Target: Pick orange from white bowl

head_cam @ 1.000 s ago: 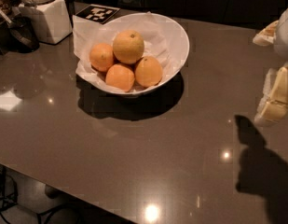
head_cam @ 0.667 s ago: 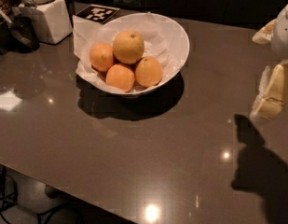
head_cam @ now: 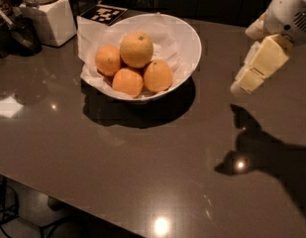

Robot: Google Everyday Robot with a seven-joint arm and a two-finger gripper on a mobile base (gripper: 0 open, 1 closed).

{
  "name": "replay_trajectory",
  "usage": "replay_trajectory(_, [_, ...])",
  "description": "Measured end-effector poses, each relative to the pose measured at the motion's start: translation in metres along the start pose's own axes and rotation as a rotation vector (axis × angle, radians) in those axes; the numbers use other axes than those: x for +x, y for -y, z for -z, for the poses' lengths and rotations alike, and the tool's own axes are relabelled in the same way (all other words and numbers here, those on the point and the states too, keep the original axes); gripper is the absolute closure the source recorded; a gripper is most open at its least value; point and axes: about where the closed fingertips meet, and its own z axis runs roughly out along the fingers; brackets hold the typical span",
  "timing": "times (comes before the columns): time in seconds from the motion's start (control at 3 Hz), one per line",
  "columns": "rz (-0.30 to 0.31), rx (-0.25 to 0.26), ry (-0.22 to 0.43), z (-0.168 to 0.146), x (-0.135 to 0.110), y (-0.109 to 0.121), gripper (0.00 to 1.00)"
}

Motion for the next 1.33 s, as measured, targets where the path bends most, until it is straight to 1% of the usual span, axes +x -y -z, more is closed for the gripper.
replay_trajectory(0.33, [0.004,-0.003,0.023,0.0,-0.007,0.001,0.0])
replay_trajectory(0.67, [0.038,0.006,0.055,-0.012,-0.014,-0.002,0.0])
replay_trajectory(1.0, [0.141,0.01,0.119,-0.031,-0.05,-0.007,0.0])
replay_trajectory(1.33, [0.22,-0.007,0.148,-0.046,-0.079,-0.014,0.0])
